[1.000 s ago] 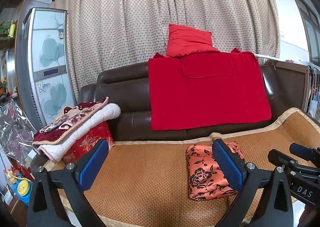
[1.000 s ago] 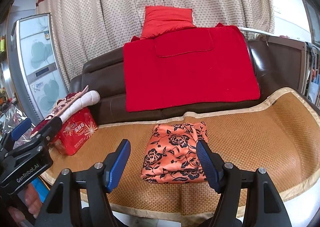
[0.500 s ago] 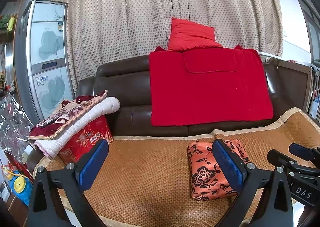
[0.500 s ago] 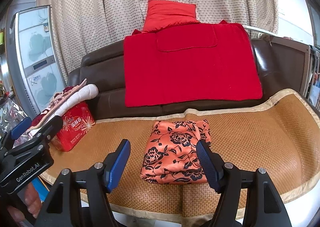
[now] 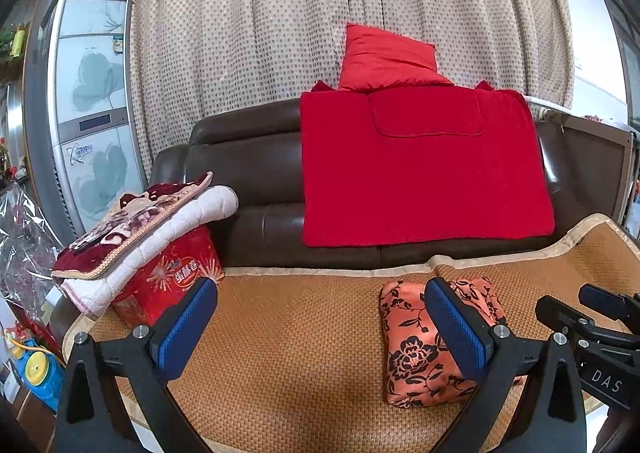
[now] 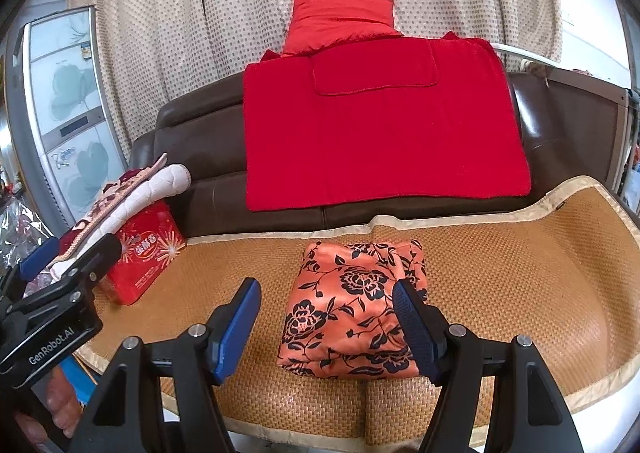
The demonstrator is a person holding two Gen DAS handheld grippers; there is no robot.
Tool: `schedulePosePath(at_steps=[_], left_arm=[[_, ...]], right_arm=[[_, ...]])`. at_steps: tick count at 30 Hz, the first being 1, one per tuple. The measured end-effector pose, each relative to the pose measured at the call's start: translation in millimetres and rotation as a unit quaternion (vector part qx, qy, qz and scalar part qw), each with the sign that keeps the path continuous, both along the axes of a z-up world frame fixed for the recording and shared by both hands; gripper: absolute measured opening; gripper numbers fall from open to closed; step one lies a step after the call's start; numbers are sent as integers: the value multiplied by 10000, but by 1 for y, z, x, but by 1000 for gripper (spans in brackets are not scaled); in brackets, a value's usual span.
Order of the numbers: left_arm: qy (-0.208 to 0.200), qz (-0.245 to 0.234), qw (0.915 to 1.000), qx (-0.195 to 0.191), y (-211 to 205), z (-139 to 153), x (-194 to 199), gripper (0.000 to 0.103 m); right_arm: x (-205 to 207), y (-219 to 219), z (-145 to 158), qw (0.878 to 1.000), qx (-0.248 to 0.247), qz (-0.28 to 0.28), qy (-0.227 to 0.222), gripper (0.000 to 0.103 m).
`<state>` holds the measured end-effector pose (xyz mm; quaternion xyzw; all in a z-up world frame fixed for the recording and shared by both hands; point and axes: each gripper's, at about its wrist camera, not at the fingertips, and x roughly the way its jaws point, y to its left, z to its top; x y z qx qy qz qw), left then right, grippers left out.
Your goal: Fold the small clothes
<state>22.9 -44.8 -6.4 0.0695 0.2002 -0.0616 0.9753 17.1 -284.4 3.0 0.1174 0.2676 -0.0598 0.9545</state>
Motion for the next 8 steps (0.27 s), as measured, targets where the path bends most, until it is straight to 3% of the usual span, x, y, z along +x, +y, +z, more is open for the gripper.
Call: schedulePosePath(at_steps=[3,6,8], left_arm=[[10,-42,10000,0,-4,-3,10,103],[123,-218,9993,-265,-3,-8,31,103],[411,-237,9977,-476,4,-21,65,103]], right_arm=[[11,-5,-3,10000,-8,-8,35,72],[28,-18,-9,10000,59,16,56,72],[42,-37,-16,10000,45,-66,50,72]])
